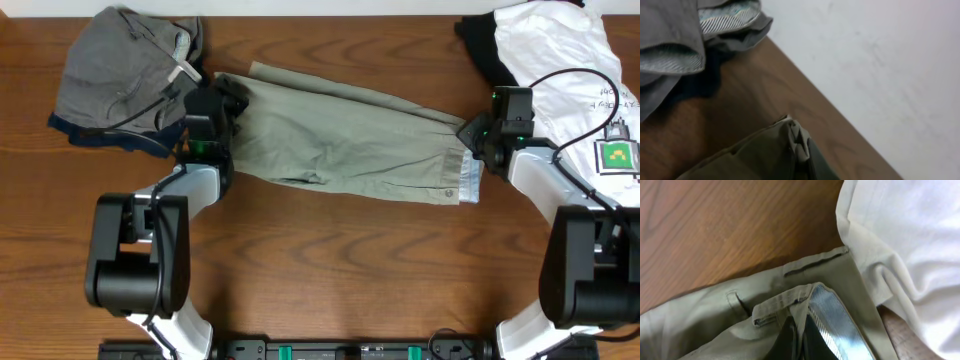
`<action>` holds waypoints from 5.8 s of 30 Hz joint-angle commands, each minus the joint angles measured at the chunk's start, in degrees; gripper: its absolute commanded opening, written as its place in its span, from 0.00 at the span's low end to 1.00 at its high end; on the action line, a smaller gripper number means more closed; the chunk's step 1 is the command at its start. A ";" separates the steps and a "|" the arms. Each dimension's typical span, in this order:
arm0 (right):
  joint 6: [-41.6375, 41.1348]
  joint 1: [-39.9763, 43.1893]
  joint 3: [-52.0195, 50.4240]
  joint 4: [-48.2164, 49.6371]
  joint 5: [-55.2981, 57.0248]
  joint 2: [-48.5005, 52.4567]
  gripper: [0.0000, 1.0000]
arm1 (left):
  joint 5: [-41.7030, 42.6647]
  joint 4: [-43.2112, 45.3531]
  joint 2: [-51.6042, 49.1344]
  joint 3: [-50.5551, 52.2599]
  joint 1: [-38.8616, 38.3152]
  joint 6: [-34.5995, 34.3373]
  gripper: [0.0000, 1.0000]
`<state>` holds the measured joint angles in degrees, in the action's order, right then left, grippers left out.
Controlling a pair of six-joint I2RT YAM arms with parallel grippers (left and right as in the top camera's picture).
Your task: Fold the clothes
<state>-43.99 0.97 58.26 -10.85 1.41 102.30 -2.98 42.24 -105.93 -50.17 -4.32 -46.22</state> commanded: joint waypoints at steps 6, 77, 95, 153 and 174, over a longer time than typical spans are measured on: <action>1.25 1.75 0.57 3.10 8.55 1.88 0.01 | -4.15 0.76 -2.10 -4.52 0.44 8.35 0.06; 24.24 -12.63 0.55 -14.86 -6.38 0.79 0.01 | 6.10 -46.49 -1.57 -6.16 -4.39 45.29 0.11; 22.60 -12.57 0.55 -27.91 -15.39 3.76 0.01 | 7.28 -73.61 -1.57 -5.97 -4.39 31.80 0.12; 23.26 -12.61 0.55 -28.15 -12.66 3.78 0.01 | -2.89 -21.07 -2.62 -8.24 -4.39 39.23 0.11; 23.93 -12.17 0.57 -25.68 -14.53 3.76 0.62 | 8.22 -77.09 22.93 -8.24 6.08 31.50 0.68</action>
<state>-20.58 -11.49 59.75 -36.38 -18.02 104.57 -2.00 -32.01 -80.36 -58.61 -1.65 -13.34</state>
